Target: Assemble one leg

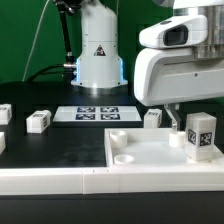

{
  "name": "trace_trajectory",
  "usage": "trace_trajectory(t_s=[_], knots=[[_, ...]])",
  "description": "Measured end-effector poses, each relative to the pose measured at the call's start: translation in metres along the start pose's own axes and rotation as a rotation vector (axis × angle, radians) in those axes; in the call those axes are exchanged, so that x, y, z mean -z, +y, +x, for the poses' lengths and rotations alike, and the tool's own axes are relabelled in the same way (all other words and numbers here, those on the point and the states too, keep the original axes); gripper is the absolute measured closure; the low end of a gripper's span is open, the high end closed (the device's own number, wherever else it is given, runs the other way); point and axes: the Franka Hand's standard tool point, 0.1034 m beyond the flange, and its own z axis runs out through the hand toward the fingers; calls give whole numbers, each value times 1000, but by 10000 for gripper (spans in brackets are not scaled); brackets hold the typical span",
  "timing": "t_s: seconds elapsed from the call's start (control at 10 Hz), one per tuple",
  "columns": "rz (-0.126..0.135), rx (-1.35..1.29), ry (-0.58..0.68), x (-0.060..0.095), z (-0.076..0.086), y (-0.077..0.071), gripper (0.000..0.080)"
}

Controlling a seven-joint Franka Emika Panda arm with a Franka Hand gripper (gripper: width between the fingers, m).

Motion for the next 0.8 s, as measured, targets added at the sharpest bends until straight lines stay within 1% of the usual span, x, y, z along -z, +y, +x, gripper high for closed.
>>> trace_trajectory(t_s=[0.1, 0.2, 0.3, 0.4, 0.8], knots=[[0, 21, 0, 0, 0, 0, 179], [0, 20, 0, 0, 0, 0, 179], [0, 20, 0, 0, 0, 0, 356], [-1, 20, 0, 0, 0, 0, 513], [0, -7, 0, 0, 0, 0, 511]])
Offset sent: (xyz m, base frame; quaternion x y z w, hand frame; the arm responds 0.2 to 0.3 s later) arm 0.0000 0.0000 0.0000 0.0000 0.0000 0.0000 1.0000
